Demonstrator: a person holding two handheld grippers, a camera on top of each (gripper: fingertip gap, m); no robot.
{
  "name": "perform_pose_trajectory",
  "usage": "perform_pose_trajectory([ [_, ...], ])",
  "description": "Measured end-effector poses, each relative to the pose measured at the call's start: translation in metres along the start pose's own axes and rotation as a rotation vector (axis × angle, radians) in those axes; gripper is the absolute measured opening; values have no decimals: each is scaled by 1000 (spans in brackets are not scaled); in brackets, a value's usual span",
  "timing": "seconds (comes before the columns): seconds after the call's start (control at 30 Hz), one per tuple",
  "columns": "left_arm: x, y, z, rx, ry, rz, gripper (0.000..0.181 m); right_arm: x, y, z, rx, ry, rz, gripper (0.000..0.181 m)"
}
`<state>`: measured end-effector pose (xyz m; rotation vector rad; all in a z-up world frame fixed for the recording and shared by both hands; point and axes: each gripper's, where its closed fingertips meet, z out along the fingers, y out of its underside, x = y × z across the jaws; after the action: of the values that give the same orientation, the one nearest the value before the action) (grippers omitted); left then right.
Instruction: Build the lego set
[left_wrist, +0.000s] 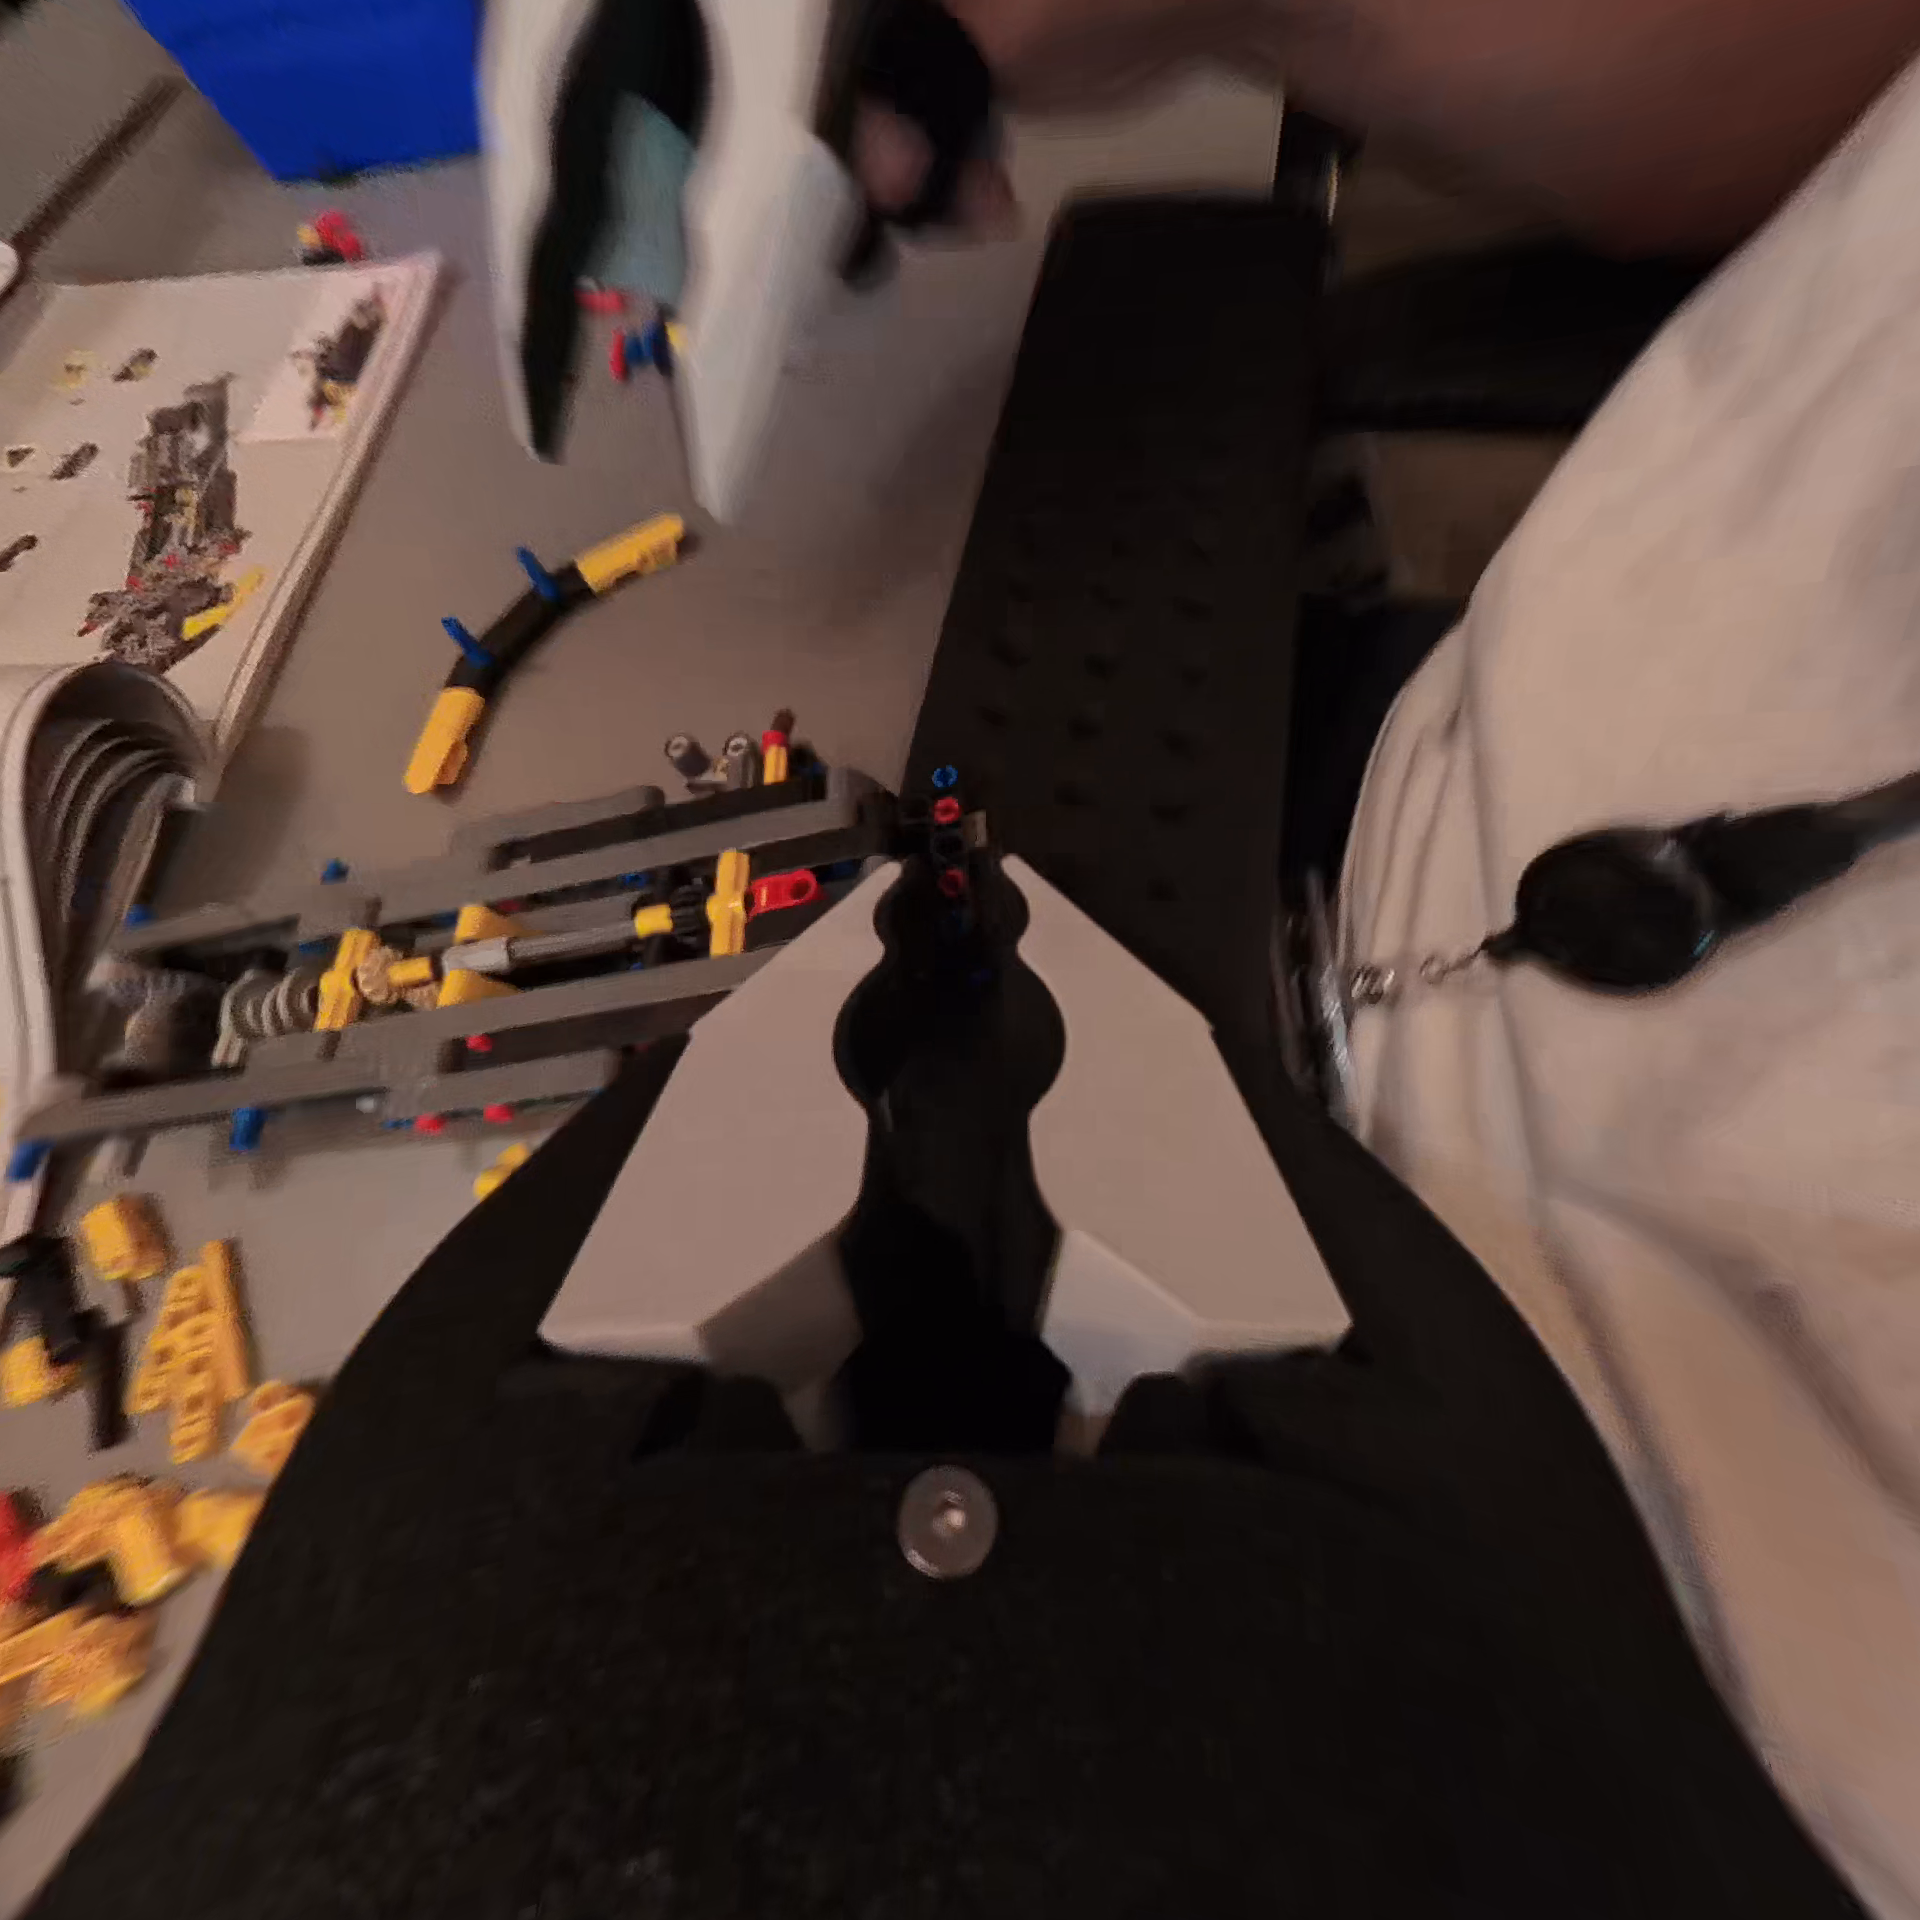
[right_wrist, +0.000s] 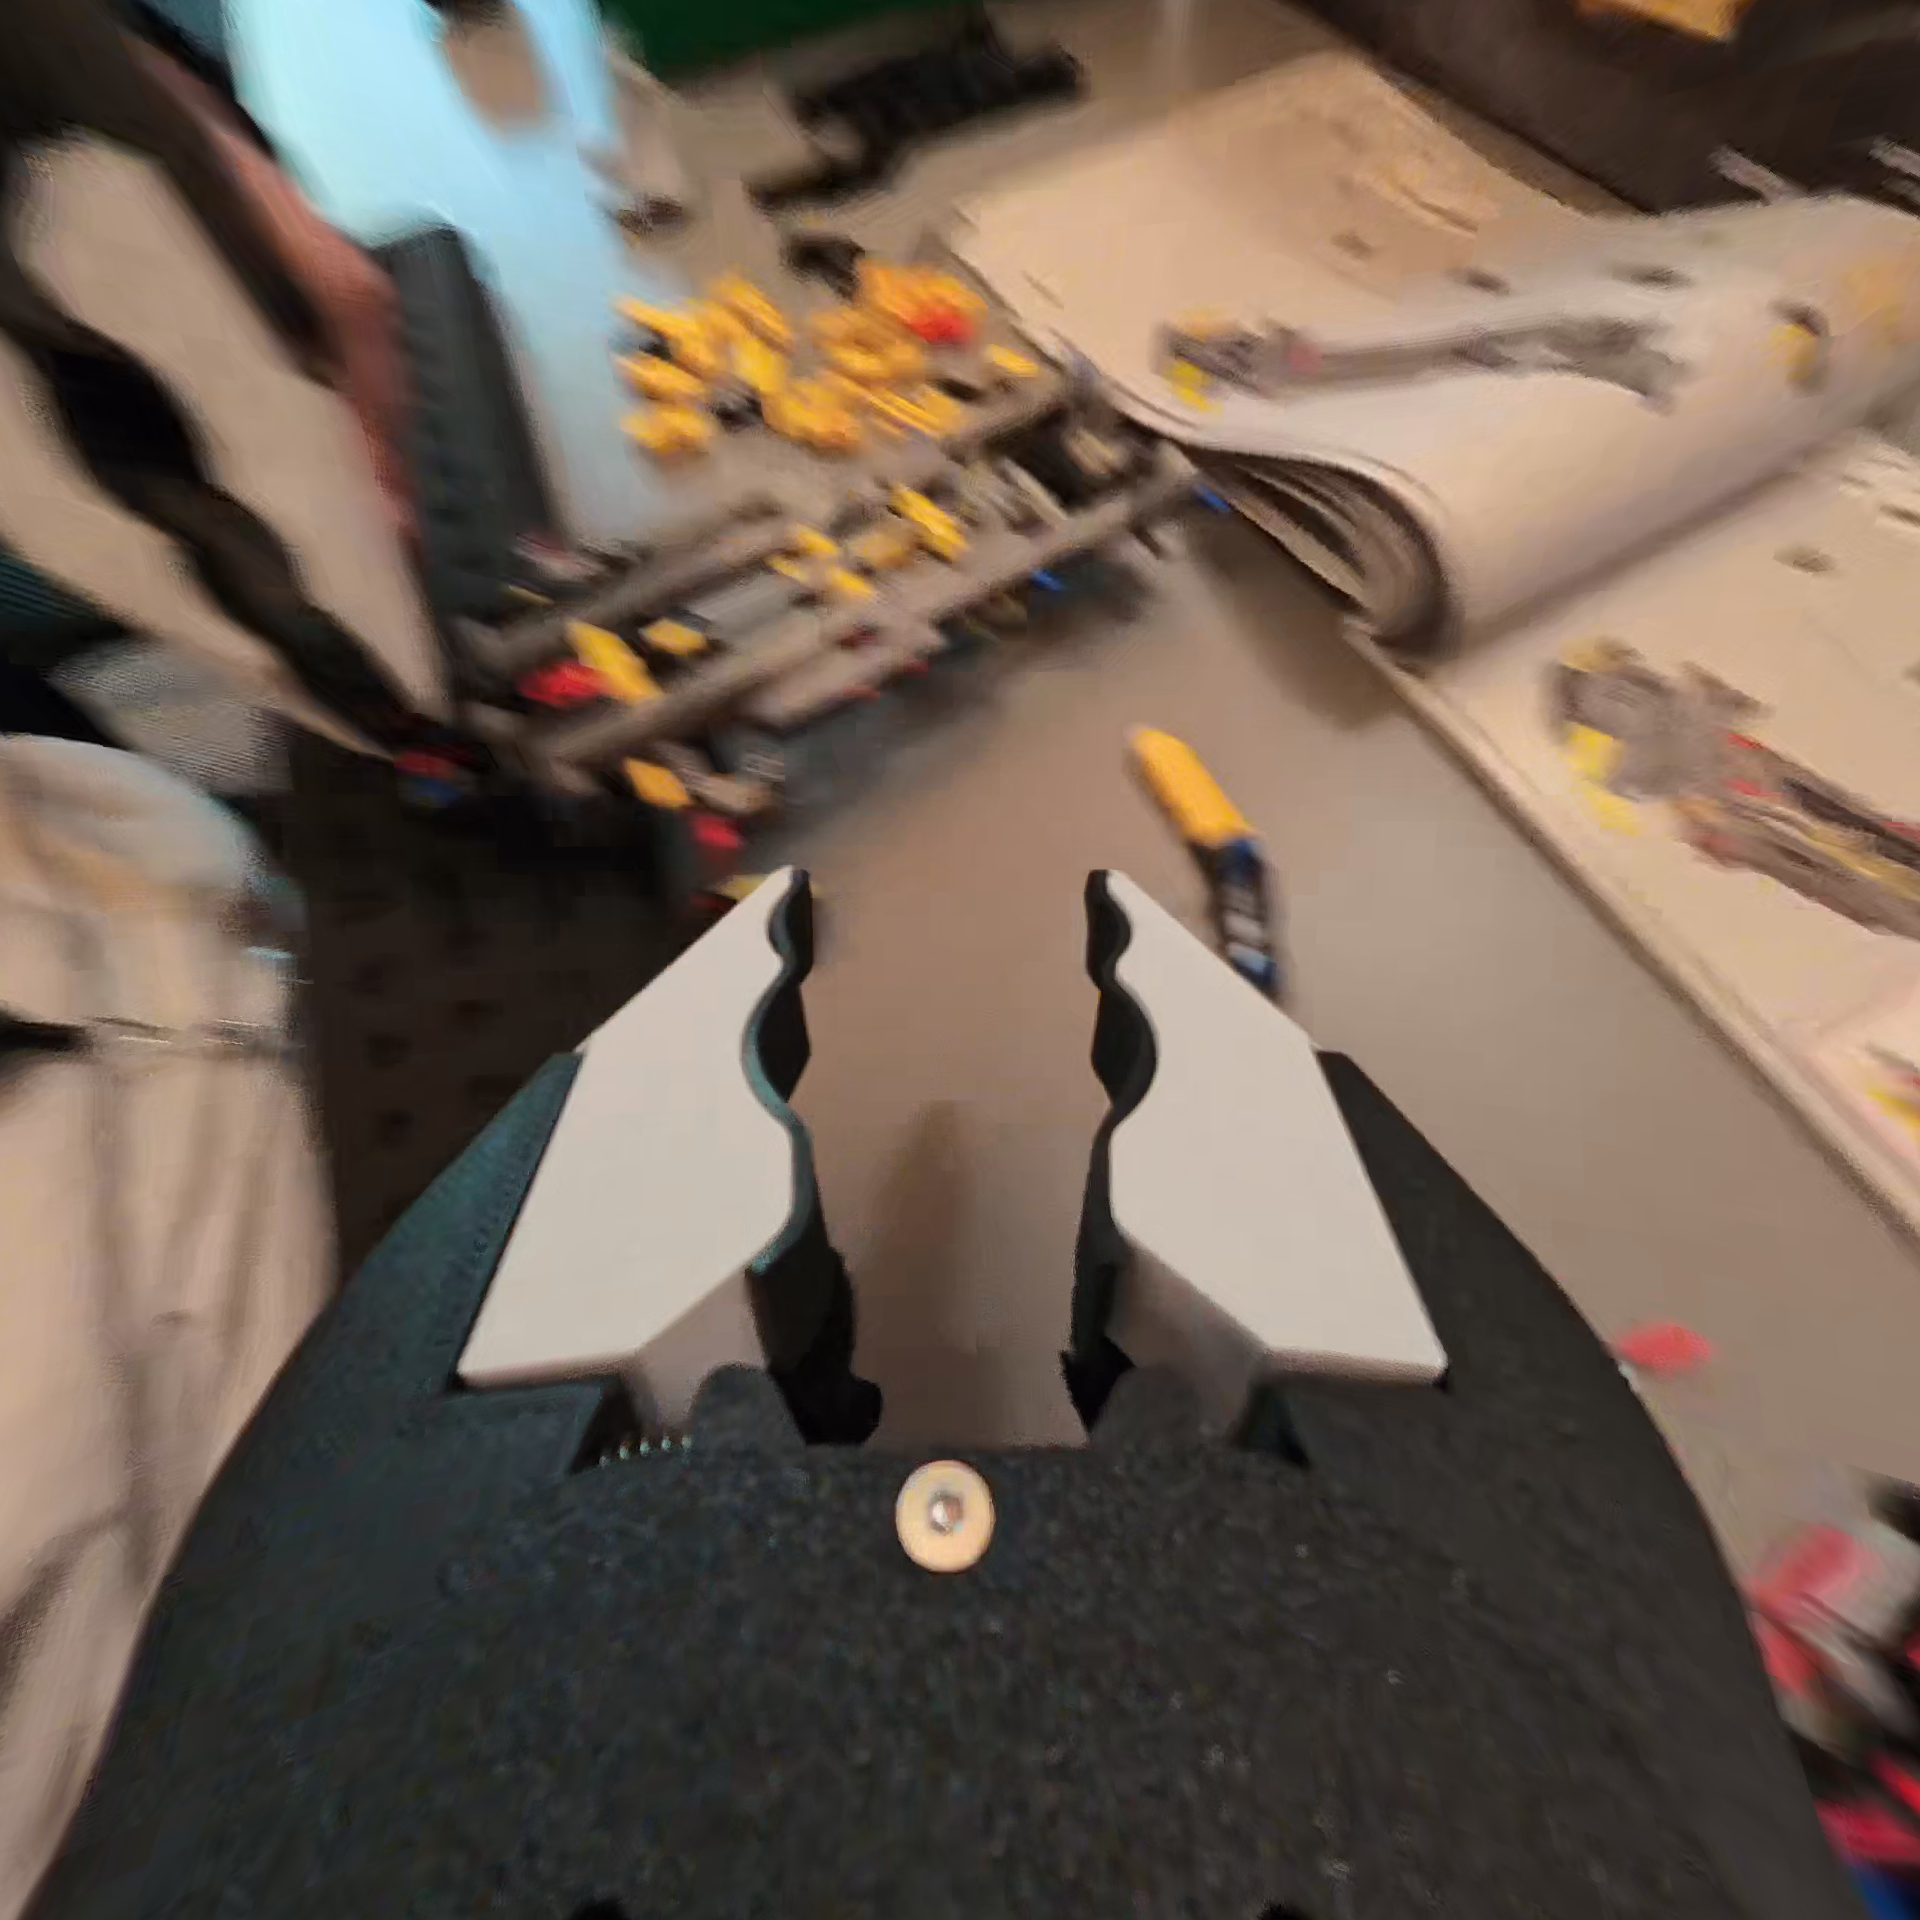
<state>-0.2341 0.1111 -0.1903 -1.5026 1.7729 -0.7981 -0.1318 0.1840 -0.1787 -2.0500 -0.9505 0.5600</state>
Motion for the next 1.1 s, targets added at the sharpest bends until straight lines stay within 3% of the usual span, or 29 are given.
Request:
perform_pose_trajectory([
  [0.03,1,-10,-1,57,14,-53,6,-27,-6,3,50,-75,14,54],
  [0.1,-2,-27,-4,150,3,-126,6,-67,-10,10,108,-155,36,59],
  [0.2,-9,-42,-8,242,-21,-214,6,-100,-9,15,128,-212,100,58],
  [0.3,-15,-52,-10,335,-28,-314,7,-99,-13,15,163,-108,106,58],
  [0.5,-31,-70,-7,484,-64,-522,6,-82,-39,-2,303,300,38,53],
  [0.6,-31,-78,-3,544,-47,-594,6,-79,-44,-2,324,400,23,52],
  [0.63,-32,-79,-3,558,-37,-616,7,-72,-43,-5,321,453,8,41],
  [0.77,-33,-81,0,567,13,-657,7,-69,-41,-7,288,451,-51,40],
  [0.87,-28,-87,-4,559,76,-576,7,-71,-46,-16,247,420,-215,40],
  [0.93,-30,-93,-13,545,75,-434,12,-71,-48,-22,175,368,-317,40],
  [1.1,-55,-88,-14,359,-136,137,80,-69,-59,-38,31,181,-578,39],
])
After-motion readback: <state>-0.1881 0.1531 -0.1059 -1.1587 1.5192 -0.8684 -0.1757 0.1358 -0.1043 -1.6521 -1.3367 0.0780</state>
